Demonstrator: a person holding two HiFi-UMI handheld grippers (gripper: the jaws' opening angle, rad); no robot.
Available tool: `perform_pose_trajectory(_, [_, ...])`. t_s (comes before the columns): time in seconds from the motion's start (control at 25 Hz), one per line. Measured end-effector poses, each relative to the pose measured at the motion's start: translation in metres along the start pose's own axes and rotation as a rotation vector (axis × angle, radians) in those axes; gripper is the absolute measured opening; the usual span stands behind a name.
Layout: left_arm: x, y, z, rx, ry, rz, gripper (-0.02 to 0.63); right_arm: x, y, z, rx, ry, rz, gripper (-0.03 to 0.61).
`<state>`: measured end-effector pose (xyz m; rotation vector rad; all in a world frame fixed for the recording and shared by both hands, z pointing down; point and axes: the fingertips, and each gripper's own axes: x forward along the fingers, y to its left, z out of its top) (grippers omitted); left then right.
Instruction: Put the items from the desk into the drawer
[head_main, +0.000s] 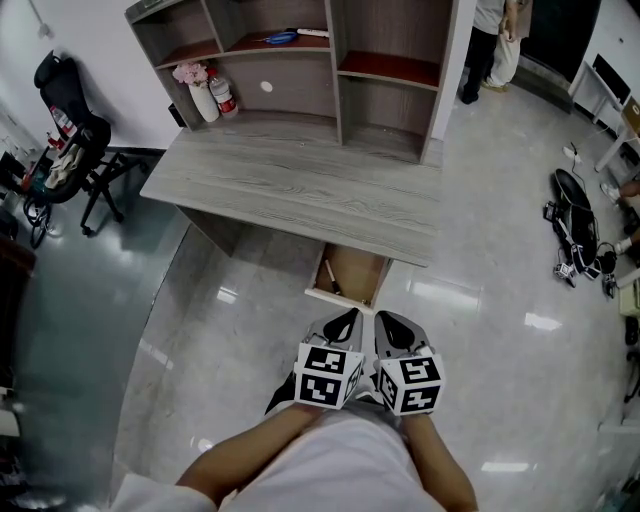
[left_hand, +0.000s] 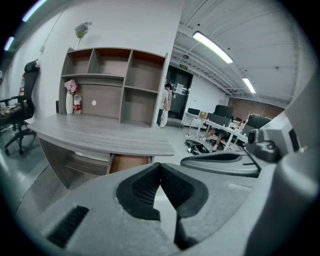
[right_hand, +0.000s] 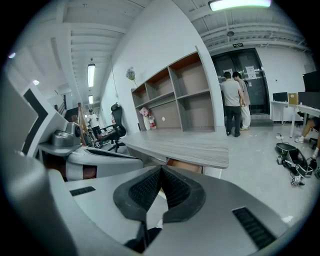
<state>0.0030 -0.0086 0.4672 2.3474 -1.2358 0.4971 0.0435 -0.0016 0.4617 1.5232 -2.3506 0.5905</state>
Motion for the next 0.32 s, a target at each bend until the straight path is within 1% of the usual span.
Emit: perform_pose_trajectory(0.32, [0.0008, -0.0018, -0.0029, -0.004, 0.006, -0.001, 0.002, -0.0011, -0.0010, -0.0022, 0.000, -0.001, 0.002, 0.002])
